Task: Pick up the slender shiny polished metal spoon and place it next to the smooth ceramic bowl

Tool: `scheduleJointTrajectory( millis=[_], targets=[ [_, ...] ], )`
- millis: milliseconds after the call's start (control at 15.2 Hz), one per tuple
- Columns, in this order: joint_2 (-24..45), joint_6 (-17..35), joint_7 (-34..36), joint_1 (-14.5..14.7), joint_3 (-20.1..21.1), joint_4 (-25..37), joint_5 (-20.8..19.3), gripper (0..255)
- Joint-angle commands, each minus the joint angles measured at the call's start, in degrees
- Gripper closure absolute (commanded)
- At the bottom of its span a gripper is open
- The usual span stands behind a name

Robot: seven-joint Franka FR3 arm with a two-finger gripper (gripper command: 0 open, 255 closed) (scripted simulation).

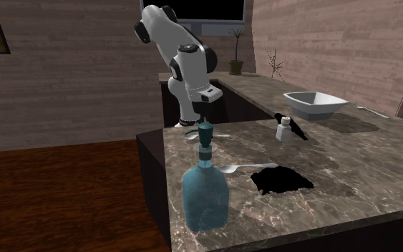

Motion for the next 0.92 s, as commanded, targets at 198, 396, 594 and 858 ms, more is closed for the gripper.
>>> scheduleJointTrajectory(
  millis=[198,396,594,858],
  targets=[
    [-2.79,-4.58,1.05,-0.55,2.38,1.84,0.81,255],
    [-4.32,-7.47,1.62,-0.75,3.79,3.25,1.43,255],
    [-5.62,-10.24,2.16,-0.82,5.1,4.77,2.09,255],
    [-7.0,-13.75,2.8,-0.77,6.73,6.96,3.02,255]
  ],
)
